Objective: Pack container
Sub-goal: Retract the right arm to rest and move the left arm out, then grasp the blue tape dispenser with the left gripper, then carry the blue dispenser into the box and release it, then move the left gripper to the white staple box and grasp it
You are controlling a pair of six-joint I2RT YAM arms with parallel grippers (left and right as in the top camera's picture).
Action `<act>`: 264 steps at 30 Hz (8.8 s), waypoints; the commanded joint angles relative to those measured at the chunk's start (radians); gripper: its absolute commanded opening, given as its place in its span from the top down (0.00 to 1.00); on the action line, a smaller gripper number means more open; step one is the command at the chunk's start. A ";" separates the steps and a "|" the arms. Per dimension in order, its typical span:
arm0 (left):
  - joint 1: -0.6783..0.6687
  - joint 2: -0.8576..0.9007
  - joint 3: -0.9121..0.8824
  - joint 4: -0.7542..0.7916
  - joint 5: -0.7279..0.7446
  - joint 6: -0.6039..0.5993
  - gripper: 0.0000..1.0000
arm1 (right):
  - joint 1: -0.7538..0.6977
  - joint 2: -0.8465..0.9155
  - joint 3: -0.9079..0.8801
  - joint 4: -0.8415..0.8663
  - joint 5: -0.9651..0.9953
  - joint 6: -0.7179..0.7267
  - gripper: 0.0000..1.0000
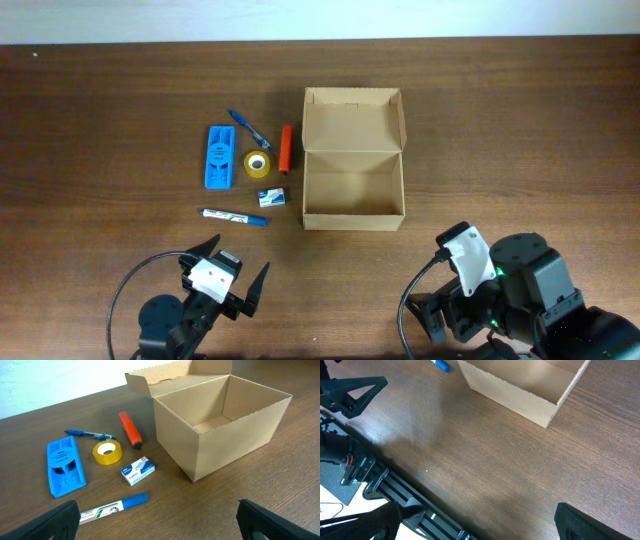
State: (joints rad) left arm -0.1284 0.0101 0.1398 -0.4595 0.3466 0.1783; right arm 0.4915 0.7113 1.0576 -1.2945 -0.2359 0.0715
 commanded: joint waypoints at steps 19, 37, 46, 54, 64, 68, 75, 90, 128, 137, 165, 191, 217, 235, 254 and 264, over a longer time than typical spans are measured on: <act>0.005 0.250 0.199 0.013 -0.117 -0.179 0.00 | 0.005 -0.003 0.014 0.000 0.002 0.000 0.01; 0.187 1.323 0.997 -0.293 -0.249 -0.008 0.00 | 0.005 -0.003 0.014 0.000 0.002 0.000 0.01; 0.195 1.747 1.248 -0.275 -0.174 0.087 0.00 | 0.005 -0.003 0.014 0.000 0.002 0.000 0.01; 0.195 1.952 1.400 -0.275 -0.149 0.065 0.00 | 0.005 -0.003 0.014 0.000 0.002 0.000 0.01; 0.194 2.004 1.406 -0.219 -0.111 0.055 0.00 | 0.005 -0.003 0.014 0.000 0.002 0.000 0.01; 0.194 2.026 1.405 -0.179 -0.094 0.055 0.00 | 0.005 -0.003 0.014 0.000 0.002 0.000 0.01; 0.148 2.068 1.405 -0.180 -0.270 0.055 0.00 | 0.005 -0.003 0.014 0.000 0.002 0.000 0.01; 0.126 2.183 1.405 -0.215 -0.302 0.017 0.08 | 0.005 -0.003 0.014 0.000 0.002 0.000 0.01; -0.418 1.911 1.628 -0.478 -0.009 0.666 0.98 | 0.005 -0.003 0.014 0.000 0.002 0.000 0.01; -0.437 2.037 1.628 -0.573 0.016 0.722 0.98 | 0.005 -0.003 0.014 0.000 0.002 0.000 0.01; -0.485 2.037 1.628 -0.683 -0.032 0.731 0.91 | 0.005 -0.003 0.014 0.000 0.001 0.000 0.01; -0.485 2.037 1.628 -0.663 -0.085 0.732 0.49 | 0.005 -0.003 0.014 0.000 0.002 0.000 0.01; -0.505 2.087 1.626 -0.666 -0.112 0.833 0.48 | 0.005 -0.003 0.014 0.000 0.002 0.000 0.01; -0.505 2.065 1.881 -0.805 -0.220 0.705 0.35 | 0.005 -0.003 0.014 0.000 0.002 0.000 0.01; -0.155 1.880 1.856 -0.947 -0.052 0.617 0.17 | 0.005 -0.003 0.014 0.000 0.001 0.000 0.01; -0.128 1.627 1.408 -0.692 -0.146 0.472 0.16 | 0.005 -0.003 0.014 0.000 0.001 0.000 0.01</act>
State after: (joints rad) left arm -0.2649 1.7054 1.5875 -1.1683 0.2348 0.7227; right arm 0.4915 0.7120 1.0588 -1.2980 -0.2359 0.0719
